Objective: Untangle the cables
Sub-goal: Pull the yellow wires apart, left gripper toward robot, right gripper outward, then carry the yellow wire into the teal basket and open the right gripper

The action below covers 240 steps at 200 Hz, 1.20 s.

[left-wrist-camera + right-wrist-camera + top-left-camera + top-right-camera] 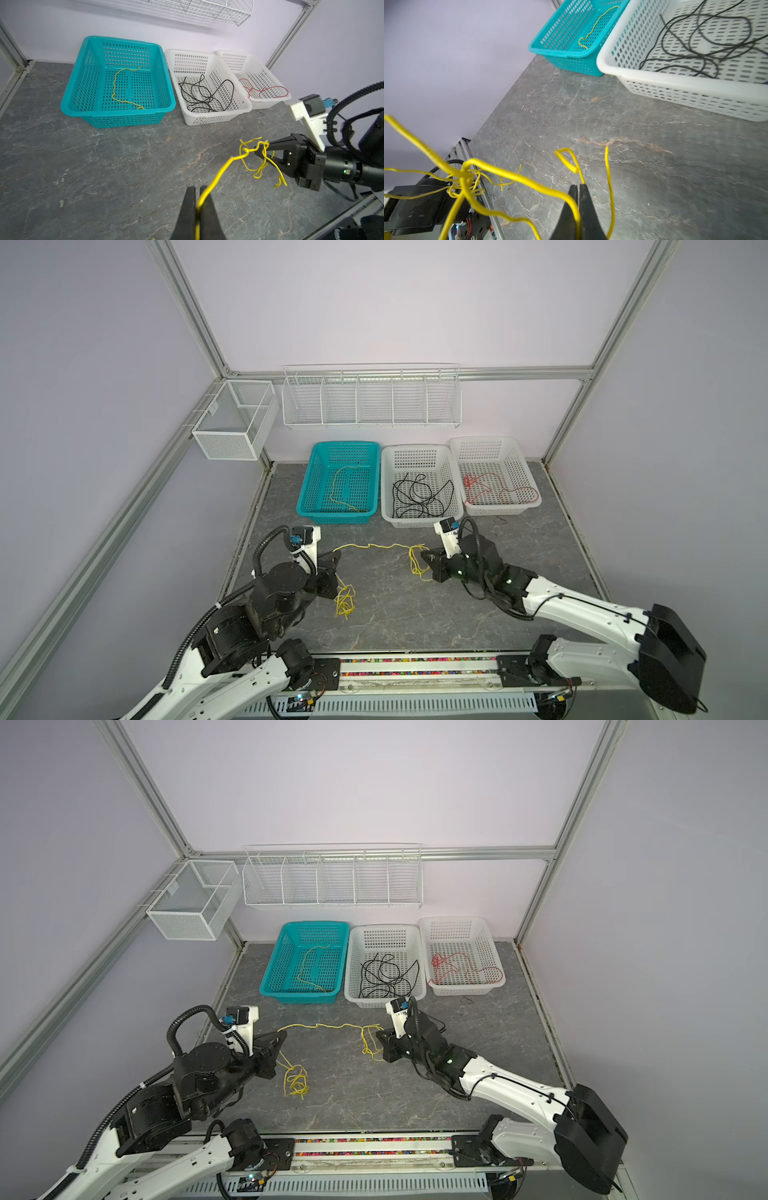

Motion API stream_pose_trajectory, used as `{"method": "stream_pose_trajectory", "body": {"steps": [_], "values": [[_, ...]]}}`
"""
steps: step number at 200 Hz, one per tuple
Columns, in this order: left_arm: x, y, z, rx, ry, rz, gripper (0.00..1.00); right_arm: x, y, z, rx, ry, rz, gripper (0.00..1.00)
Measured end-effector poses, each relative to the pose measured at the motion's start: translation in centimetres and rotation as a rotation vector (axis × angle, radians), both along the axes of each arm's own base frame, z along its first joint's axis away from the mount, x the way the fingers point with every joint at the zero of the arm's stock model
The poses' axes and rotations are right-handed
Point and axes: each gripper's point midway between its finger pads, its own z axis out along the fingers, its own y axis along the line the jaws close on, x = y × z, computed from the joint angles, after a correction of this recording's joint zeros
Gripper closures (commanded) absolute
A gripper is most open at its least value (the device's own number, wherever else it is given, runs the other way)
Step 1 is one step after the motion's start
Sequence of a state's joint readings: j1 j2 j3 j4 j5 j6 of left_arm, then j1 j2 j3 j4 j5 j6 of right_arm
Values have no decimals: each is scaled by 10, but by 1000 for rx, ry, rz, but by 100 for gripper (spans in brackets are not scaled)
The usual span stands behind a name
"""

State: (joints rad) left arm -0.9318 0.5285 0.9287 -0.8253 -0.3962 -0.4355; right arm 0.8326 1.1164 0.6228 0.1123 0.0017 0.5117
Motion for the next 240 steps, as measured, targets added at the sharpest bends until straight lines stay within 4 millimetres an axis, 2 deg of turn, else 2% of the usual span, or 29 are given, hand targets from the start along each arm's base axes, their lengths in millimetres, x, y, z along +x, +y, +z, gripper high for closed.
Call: {"method": "stream_pose_trajectory", "body": {"steps": [37, 57, 73, 97, 123, 161, 176, 191, 208, 223, 240], "values": [[-3, 6, -5, 27, 9, 4, 100, -15, -37, 26, 30, -25, -48, 94], [-3, 17, -3, 30, -12, 46, 100, -20, -68, 35, 11, -43, -116, 94], [1, 37, -1, 61, -35, 137, 100, -21, -95, 36, -38, -47, -190, 94], [6, 45, -2, 90, -43, 187, 100, -31, -108, 51, -83, -56, -187, 94], [9, 52, -6, 127, -42, 231, 100, -35, -130, 90, -115, -133, -239, 94], [10, 66, -12, 173, -45, 289, 100, -47, -194, 160, -118, -272, -463, 94], [11, 69, -12, 181, -48, 304, 100, -50, -211, 186, -109, -307, -530, 94], [12, 71, -13, 188, -46, 314, 100, -50, -215, 201, -96, -324, -549, 94], [13, 72, -15, 189, -48, 321, 100, -46, -203, 203, -104, -303, -507, 94], [14, 68, -17, 170, -57, 309, 100, -32, -176, 196, -128, -251, -430, 94], [13, 64, -22, 138, -67, 288, 100, -5, -132, 170, -174, -153, -326, 94]]}}
